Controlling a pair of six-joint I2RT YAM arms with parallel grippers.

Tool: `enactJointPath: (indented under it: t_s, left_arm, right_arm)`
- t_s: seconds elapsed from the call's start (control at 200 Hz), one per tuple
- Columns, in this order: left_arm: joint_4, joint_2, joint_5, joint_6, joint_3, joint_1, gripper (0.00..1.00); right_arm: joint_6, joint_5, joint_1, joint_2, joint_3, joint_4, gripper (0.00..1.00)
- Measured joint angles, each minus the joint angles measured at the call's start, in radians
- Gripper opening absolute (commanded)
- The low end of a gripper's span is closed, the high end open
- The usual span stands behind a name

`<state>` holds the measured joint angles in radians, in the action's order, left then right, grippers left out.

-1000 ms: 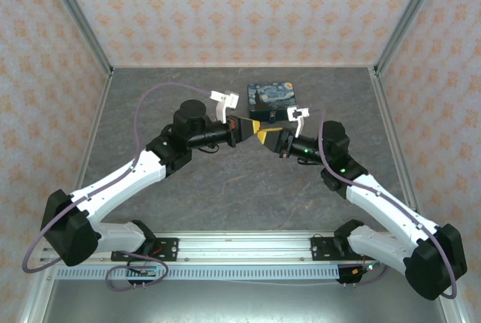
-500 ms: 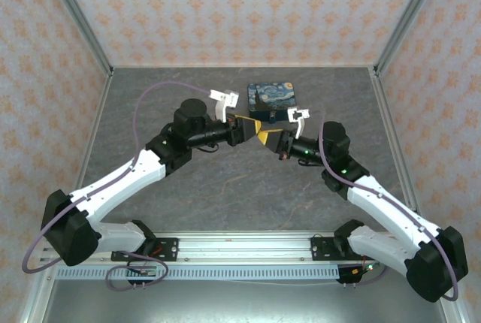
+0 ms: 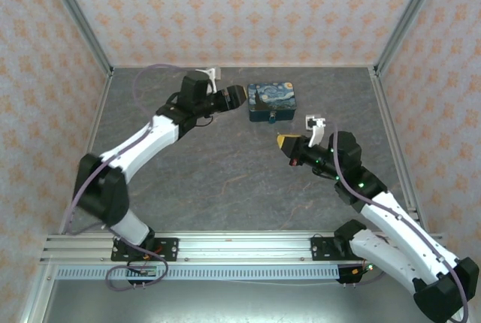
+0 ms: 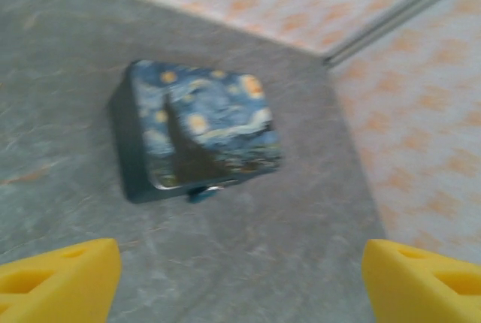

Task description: Unlock a padlock with a key

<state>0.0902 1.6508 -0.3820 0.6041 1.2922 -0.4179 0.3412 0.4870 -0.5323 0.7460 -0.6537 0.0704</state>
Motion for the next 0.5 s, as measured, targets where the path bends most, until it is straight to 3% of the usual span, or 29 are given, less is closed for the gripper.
enactJointPath:
  t_s: [0.25, 0.5]
  left_arm:
    - [0.036, 0.387, -0.001, 0.047, 0.225, 0.001, 0.91]
    - [0.026, 0.541, -0.030, 0.105, 0.318, 0.001, 0.86]
  right_arm:
    - [-0.014, -0.058, 0.000, -0.035, 0.005, 0.068, 0.00]
    - [-0.014, -0.066, 0.000, -0.035, 0.013, 0.091, 0.00]
